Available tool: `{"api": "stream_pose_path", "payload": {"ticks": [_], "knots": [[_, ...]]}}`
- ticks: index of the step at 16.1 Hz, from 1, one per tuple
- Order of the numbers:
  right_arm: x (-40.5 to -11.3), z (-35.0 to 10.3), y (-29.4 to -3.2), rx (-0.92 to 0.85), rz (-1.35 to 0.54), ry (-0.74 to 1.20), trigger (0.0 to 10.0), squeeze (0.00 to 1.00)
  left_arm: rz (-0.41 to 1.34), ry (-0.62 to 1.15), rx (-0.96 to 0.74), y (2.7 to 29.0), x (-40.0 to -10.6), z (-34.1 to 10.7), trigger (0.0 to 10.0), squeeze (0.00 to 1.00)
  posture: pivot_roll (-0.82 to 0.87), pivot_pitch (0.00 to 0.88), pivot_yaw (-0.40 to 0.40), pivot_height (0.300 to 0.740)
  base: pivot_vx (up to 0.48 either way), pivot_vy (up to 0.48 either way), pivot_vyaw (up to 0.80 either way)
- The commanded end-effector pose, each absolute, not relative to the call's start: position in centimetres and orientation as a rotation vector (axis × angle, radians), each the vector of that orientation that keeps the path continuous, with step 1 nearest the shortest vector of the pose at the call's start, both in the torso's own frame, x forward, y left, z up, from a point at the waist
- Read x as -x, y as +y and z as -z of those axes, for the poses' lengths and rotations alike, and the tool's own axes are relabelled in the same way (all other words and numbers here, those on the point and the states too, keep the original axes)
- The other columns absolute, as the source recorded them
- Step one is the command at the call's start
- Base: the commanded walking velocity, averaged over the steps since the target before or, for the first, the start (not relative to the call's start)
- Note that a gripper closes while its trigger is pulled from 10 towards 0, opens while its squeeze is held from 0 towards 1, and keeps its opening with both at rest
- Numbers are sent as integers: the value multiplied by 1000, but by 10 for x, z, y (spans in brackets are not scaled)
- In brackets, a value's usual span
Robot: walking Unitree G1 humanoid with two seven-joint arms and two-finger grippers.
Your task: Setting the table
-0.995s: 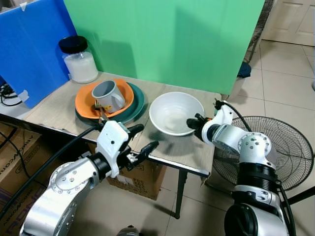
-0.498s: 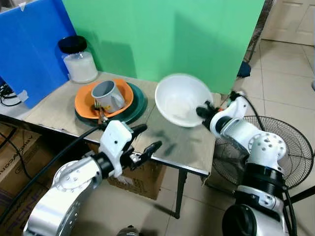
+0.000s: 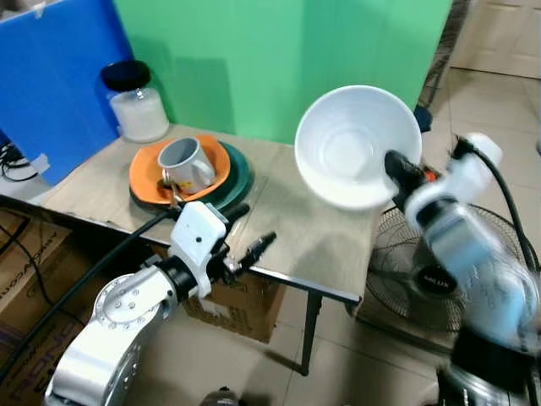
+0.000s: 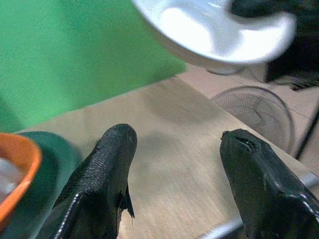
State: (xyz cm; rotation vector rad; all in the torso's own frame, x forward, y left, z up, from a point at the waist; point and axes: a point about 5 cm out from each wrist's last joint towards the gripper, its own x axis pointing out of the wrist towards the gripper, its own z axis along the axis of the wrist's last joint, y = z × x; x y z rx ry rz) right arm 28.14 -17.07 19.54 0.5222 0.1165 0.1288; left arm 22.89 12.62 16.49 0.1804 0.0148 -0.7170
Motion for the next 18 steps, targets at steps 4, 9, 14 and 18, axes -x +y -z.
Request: {"api": "stream_pose_path", "payload": {"ticks": [4, 9, 14, 18], "knots": [[-253, -190, -171, -282, -82, 22, 10000, 0, 547, -4, -161, 129, -237, -164, 10000, 0, 174, 0, 12, 727, 0, 0, -400], [-240, -190, -188, -238, 76, -25, 10000, 0, 460, -59, -142, 121, -241, -167, 10000, 0, 158, 0, 16, 727, 0, 0, -800], [-238, -177, -196, -207, 175, 24, 10000, 0, 376, -71, -167, 127, -249, -168, 10000, 0, 147, 0, 26, 727, 0, 0, -800], [-242, -175, -190, -206, 167, 37, 10000, 0, 362, -75, -149, 128, -249, -168, 10000, 0, 146, 0, 24, 727, 0, 0, -800]]}}
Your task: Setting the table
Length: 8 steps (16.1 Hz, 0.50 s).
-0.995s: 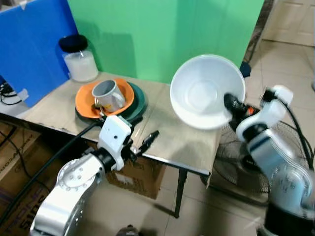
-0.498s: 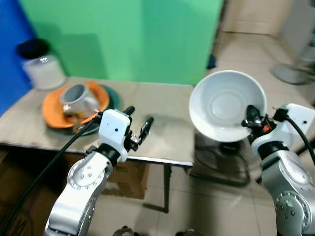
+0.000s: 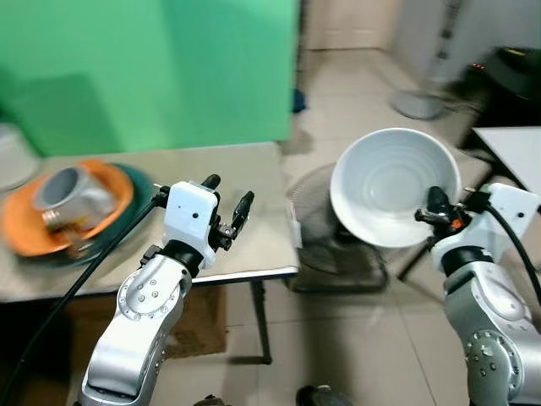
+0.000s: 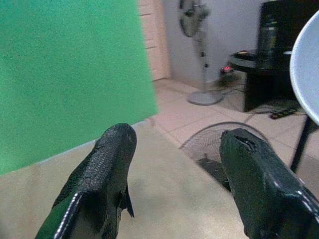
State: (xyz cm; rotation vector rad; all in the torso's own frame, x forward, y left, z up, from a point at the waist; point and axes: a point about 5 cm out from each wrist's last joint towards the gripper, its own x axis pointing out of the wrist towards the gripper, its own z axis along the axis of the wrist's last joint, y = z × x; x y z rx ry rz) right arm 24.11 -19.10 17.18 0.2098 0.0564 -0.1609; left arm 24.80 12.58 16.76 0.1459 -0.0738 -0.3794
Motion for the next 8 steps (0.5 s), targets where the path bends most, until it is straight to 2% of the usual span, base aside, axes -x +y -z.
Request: {"api": "stream_pose_path", "payload": {"ticks": [1, 8], "knots": [[-242, -175, -190, -206, 167, 37, 10000, 0, 362, -75, -149, 128, -249, -168, 10000, 0, 146, 0, 24, 727, 0, 0, -800], [-249, -178, -176, -184, 98, 53, 10000, 0, 299, -55, -151, 143, -254, -167, 10000, 0, 148, 0, 18, 727, 0, 0, -800]]}}
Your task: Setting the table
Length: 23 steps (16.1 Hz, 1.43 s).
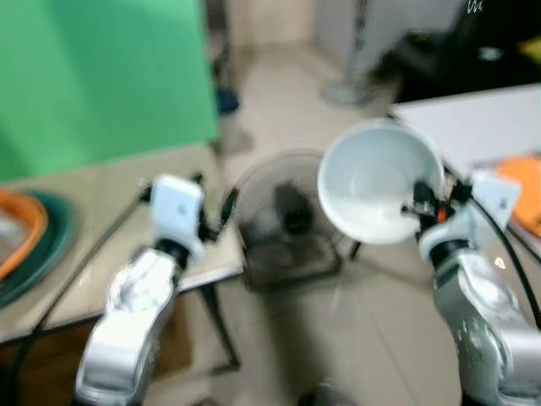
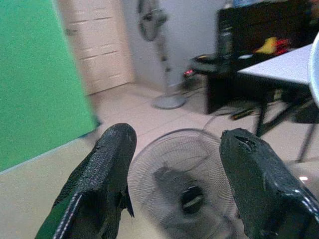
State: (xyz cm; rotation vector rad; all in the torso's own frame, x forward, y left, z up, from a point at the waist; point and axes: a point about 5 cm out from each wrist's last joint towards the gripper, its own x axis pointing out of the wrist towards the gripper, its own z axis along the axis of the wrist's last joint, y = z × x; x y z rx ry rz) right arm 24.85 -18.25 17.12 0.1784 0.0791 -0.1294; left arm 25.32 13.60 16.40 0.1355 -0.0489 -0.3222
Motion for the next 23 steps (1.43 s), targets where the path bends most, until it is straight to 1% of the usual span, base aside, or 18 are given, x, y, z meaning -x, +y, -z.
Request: {"api": "stream_pose_path", "payload": {"ticks": [1, 7, 11, 18, 23], "knots": [[-250, -178, -174, -184, 81, 55, 10000, 0, 294, -53, -150, 145, -255, -168, 10000, 0, 148, 0, 18, 727, 0, 0, 0], [-252, -184, -169, -191, 48, 25, 10000, 0, 286, -56, -145, 151, -258, -169, 10000, 0, 146, 0, 19, 727, 0, 0, -72], [-253, -187, -167, -191, 36, 18, 10000, 0, 284, -54, -147, 154, -260, -170, 10000, 0, 145, 0, 20, 727, 268, 0, -800], [-254, -188, -166, -196, 32, 12, 10000, 0, 285, -53, -150, 156, -261, -170, 10000, 0, 145, 0, 23, 727, 326, 0, 0], [-255, -192, -165, -202, 24, 2, 10000, 0, 292, -52, -149, 157, -261, -170, 10000, 0, 144, 0, 23, 727, 327, 0, -721]]}}
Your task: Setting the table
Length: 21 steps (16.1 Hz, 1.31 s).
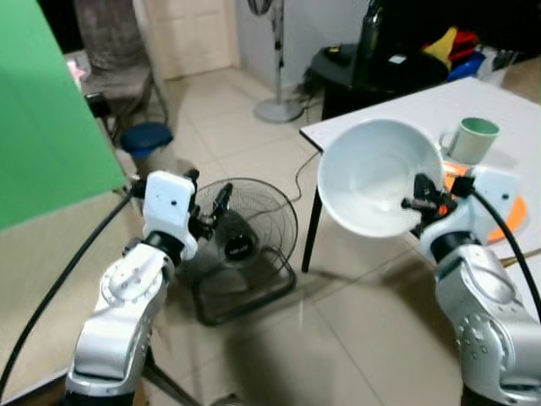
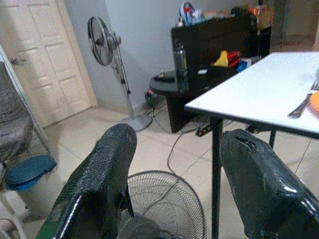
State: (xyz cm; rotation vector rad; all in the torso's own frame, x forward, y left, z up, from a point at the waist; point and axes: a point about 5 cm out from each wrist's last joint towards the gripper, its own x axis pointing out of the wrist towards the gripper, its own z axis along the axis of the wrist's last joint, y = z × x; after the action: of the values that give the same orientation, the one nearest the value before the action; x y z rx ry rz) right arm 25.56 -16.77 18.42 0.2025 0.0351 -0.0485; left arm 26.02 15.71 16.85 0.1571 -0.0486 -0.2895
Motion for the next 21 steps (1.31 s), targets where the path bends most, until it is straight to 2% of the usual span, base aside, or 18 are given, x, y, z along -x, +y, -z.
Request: {"api": "stream_pose_path", "payload": {"ticks": [1, 8, 18, 21], "knots": [[-257, -196, -166, -207, 25, -12, 10000, 0, 299, -54, -148, 156, -261, -170, 10000, 0, 140, 0, 24, 727, 334, 0, -800], [-262, -205, -170, -258, 37, -30, 10000, 0, 317, -58, -142, 155, -261, -170, 10000, 0, 136, 0, 23, 727, 327, 0, -800], [-271, -204, -186, -286, 59, 32, 10000, 0, 307, -46, -115, 154, -257, -165, 10000, 0, 134, 0, -1, 727, 348, 0, 0], [-274, -203, -188, -270, 71, 58, 10000, 0, 310, -49, -115, 154, -257, -165, 10000, 0, 135, 0, -4, 727, 351, 0, -800]]}}
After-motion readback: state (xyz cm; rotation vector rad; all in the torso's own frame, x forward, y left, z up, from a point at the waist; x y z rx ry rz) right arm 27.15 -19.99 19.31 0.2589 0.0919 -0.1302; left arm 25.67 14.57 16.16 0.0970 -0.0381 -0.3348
